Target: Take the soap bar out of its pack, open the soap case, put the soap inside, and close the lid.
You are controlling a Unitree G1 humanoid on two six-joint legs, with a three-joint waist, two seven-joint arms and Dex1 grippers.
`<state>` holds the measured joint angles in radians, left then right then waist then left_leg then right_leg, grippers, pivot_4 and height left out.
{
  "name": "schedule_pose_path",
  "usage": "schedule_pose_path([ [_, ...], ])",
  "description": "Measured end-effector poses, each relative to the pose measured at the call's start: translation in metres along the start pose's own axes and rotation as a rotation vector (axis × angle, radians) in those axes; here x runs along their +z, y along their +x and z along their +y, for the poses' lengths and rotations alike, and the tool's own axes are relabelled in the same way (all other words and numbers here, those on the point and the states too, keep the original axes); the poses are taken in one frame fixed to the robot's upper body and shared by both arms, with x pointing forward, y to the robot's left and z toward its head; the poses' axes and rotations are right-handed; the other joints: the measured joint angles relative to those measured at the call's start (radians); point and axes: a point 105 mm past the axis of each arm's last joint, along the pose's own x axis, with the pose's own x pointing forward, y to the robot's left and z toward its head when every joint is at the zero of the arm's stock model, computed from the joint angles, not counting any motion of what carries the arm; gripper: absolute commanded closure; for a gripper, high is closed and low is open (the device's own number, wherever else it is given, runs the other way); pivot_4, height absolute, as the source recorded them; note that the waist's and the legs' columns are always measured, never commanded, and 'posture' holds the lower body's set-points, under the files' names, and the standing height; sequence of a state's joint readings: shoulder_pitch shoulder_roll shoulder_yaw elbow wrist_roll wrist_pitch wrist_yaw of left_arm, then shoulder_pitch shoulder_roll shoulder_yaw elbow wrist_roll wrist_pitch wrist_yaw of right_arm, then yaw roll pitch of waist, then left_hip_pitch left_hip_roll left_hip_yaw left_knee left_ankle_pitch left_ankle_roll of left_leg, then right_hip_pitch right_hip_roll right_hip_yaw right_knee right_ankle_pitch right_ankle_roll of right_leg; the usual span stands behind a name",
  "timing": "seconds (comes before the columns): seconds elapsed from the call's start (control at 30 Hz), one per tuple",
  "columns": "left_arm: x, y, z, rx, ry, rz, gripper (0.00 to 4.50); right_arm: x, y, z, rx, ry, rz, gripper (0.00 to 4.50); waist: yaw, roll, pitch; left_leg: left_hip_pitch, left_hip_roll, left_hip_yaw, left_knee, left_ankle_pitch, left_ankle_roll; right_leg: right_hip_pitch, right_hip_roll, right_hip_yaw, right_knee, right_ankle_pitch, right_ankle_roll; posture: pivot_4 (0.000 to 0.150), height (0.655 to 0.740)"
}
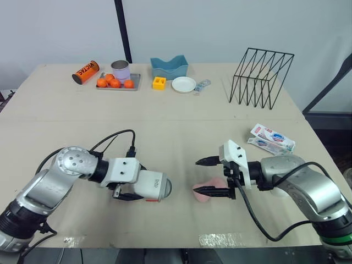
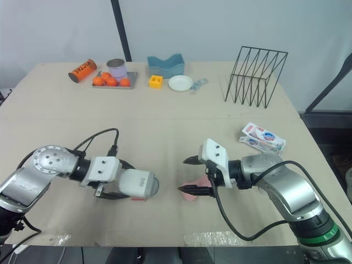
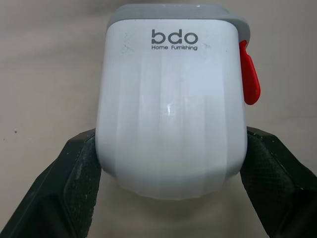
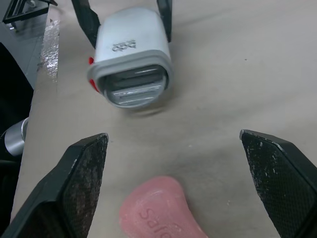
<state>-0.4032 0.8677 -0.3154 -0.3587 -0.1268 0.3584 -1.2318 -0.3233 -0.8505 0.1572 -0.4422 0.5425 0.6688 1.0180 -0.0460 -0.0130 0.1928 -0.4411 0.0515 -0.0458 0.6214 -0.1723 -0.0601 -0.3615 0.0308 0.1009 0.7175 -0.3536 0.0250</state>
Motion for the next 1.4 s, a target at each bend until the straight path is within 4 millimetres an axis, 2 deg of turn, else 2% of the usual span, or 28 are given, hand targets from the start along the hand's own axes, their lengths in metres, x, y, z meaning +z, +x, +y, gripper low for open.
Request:
schedule_pose_path([
  [0.13,0.002,0.009,0.0,-0.014,0.001,0.019,1.03,-0.002,0.0,-0.001,-0.005,0.006,0.009,0.1,-0.001,0.0,0.0,0.0,0.0,0.0,0.0,0.0,0.0,0.0,0.0,0.0,0.0,0.0,0.0,0.15,0.74],
  [0.5,-0.003,0.01,0.001,-0.012,-0.022,0.06,1.03,-0.004,0.0,-0.001,-0.007,0.011,0.023,0.1,0.0,0.0,0.0,0.0,0.0,-0.001,0.0,0.0,0.0,0.001,0.0,-0.001,0.0,0.0,0.0,0.15,0.74],
  [0.63,-0.01,0.0,-0.002,-0.004,-0.045,0.084,1.03,-0.004,-0.001,-0.001,-0.005,0.012,0.025,0.1,-0.001,0.0,0.0,0.001,0.0,-0.001,0.0,0.0,0.0,0.001,0.0,-0.001,0.0,0.0,0.0,0.15,0.74],
  [0.8,-0.008,-0.013,0.0,0.031,-0.068,0.048,1.03,-0.003,0.0,-0.002,-0.008,0.002,0.03,0.1,-0.001,0.0,0.0,0.001,0.0,-0.001,0.001,0.0,0.0,0.002,-0.001,-0.001,0.0,0.0,0.0,0.15,0.74],
  [0.9,0.003,-0.007,0.0,0.027,-0.055,-0.002,1.03,-0.003,0.002,-0.002,-0.004,0.0,0.029,0.1,0.001,-0.001,0.0,0.001,-0.001,-0.002,0.001,0.0,0.0,0.003,-0.001,-0.002,0.0,0.0,0.0,0.15,0.74],
  [1.03,0.006,-0.003,0.0,0.014,-0.051,-0.001,1.03,-0.004,0.003,-0.001,-0.002,0.003,0.03,0.1,0.0,0.0,0.0,0.001,-0.001,-0.002,0.001,0.0,0.0,0.003,-0.001,-0.002,0.0,0.0,0.0,0.15,0.74],
  [1.2,0.003,0.007,-0.004,-0.016,-0.028,0.032,1.03,-0.005,0.003,-0.002,-0.004,0.007,0.031,0.1,0.0,0.0,0.0,0.001,-0.001,-0.002,0.001,0.0,0.0,0.003,0.0,-0.002,0.0,0.0,0.0,0.15,0.74],
  [1.4,-0.01,0.004,-0.008,-0.007,-0.05,0.079,1.03,-0.006,0.005,-0.001,0.006,0.006,0.04,0.1,0.0,0.0,0.0,0.001,-0.001,-0.002,0.001,0.0,0.0,0.003,-0.001,-0.002,0.0,0.0,0.0,0.15,0.74],
])
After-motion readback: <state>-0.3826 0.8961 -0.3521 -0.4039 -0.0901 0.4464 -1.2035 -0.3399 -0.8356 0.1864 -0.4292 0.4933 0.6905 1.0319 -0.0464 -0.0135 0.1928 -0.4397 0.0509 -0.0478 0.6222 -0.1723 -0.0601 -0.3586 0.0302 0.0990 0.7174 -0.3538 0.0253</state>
